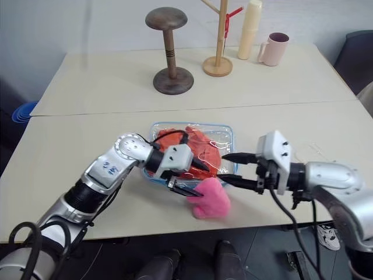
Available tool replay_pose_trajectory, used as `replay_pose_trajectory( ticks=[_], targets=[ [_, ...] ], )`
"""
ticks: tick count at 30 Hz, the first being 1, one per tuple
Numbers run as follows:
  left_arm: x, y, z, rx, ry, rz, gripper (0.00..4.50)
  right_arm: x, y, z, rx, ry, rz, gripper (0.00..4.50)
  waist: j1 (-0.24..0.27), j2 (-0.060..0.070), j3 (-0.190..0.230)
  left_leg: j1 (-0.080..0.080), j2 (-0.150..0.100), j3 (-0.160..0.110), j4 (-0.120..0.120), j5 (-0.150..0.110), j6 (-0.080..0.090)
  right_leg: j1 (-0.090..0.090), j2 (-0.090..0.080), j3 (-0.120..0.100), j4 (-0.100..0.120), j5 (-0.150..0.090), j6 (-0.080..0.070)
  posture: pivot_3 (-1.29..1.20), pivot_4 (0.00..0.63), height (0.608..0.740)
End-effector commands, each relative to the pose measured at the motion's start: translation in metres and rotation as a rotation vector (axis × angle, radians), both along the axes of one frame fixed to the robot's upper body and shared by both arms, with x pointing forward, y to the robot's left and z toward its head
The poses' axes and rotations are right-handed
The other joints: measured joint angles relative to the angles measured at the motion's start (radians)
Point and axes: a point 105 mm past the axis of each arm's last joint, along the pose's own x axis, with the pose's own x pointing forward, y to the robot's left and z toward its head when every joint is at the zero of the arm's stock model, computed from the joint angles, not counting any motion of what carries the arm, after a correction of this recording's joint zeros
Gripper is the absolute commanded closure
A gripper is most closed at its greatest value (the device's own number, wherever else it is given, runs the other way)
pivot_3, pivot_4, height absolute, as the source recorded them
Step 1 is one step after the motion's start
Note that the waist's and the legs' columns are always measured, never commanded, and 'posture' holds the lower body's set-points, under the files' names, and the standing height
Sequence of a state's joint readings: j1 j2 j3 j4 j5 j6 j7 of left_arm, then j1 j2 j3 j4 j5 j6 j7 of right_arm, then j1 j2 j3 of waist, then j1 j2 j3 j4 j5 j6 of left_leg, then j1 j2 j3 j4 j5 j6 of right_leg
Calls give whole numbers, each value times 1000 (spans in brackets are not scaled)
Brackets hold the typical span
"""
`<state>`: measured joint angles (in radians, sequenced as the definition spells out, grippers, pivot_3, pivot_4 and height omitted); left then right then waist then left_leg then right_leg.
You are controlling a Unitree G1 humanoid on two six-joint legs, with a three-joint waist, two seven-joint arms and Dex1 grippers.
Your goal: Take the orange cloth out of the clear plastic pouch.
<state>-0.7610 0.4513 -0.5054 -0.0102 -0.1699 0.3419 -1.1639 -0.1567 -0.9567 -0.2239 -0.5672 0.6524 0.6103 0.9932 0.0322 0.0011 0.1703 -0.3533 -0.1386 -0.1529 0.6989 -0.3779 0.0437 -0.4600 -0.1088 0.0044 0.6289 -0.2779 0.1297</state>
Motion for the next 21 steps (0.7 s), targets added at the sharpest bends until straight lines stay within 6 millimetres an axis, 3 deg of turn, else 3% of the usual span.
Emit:
replay_pose_trajectory(
  ticks=[1, 5, 9, 18, 19, 21],
  targets=[
    [-2, -4, 1, 0, -39, -34, 772, 17, -32, -23, -301, -132, -47, 2059, 0, 0, 0, 0, 0, 0, 0, 0, 0, 0, 0, 0, 0, 0, 0, 0, 150, 740],
    [-2, -3, 1, -3, -40, -39, 772, 33, -39, -42, -440, -227, -4, 2059, -5, 0, 0, 1, 0, 3, 0, 0, 0, 0, 0, -1, 1, 0, 0, 0, 150, 740],
    [-2, -1, 3, -16, -36, -39, 1579, 42, -31, -53, -507, -327, 79, 2039, -8, 0, 0, 1, 0, 4, 0, 0, 0, -2, 0, -1, 2, 0, 1, 0, 150, 740],
    [-9, 0, 7, -37, -7, -56, 4267, 45, -11, -56, -482, -417, 183, 2039, -5, 0, 0, 0, -1, 3, 1, 0, 1, -1, 0, -1, 2, 0, 1, 0, 150, 740],
    [-9, 0, 7, -37, -7, -56, 4482, 46, -11, -57, -485, -420, 187, 2039, -5, 0, 0, 0, -1, 3, 1, 0, 1, -2, 0, -1, 2, 0, 1, 0, 150, 740],
    [-9, -1, 8, -39, -7, -55, 4497, 48, -10, -58, -472, -419, 187, 2228, -6, 0, 0, 0, 0, 3, 1, 0, 1, -2, 0, -1, 2, 0, 1, 0, 150, 740]
  ],
)
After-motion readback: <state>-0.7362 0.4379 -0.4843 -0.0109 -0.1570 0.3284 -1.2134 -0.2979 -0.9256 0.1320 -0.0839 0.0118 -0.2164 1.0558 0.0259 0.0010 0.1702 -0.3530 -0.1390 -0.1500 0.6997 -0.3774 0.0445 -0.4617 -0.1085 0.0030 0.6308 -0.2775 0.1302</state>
